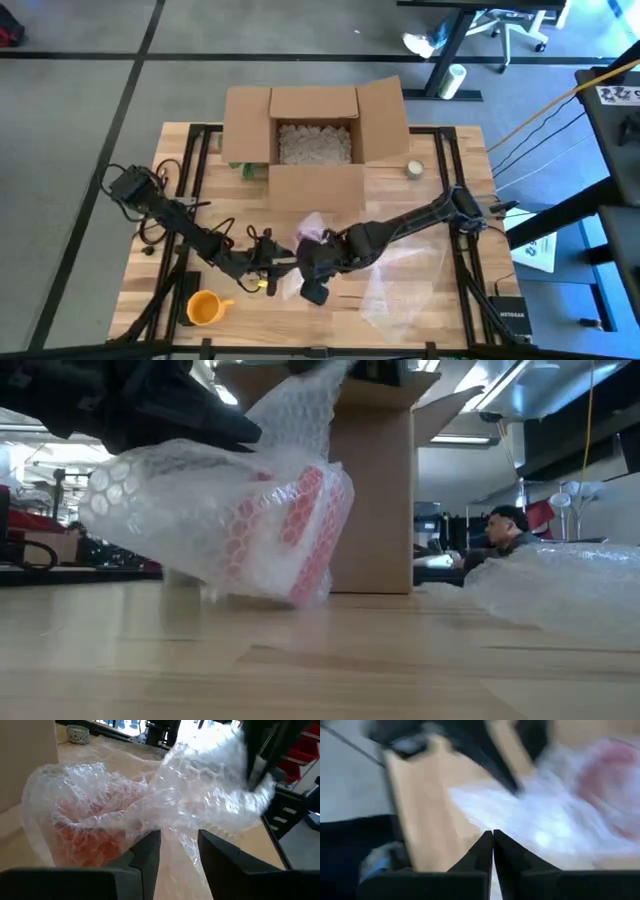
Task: Wrap mug
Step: Wrap the red mug with bubble wrap
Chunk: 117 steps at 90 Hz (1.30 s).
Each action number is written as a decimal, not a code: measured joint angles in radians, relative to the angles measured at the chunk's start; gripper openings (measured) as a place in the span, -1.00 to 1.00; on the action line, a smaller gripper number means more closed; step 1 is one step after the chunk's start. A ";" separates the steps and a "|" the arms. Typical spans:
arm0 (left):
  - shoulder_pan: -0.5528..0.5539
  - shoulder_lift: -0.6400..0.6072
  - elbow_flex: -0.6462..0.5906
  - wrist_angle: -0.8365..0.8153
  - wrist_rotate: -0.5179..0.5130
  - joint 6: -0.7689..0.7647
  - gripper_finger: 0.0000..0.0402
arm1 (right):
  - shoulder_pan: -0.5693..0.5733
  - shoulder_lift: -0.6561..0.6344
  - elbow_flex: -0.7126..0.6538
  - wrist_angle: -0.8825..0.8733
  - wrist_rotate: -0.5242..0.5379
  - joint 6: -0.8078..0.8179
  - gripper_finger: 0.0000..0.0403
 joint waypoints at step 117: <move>-0.231 -0.053 -0.001 -0.273 -0.035 -0.354 -0.42 | -0.142 0.226 0.004 0.164 -0.116 0.017 -1.00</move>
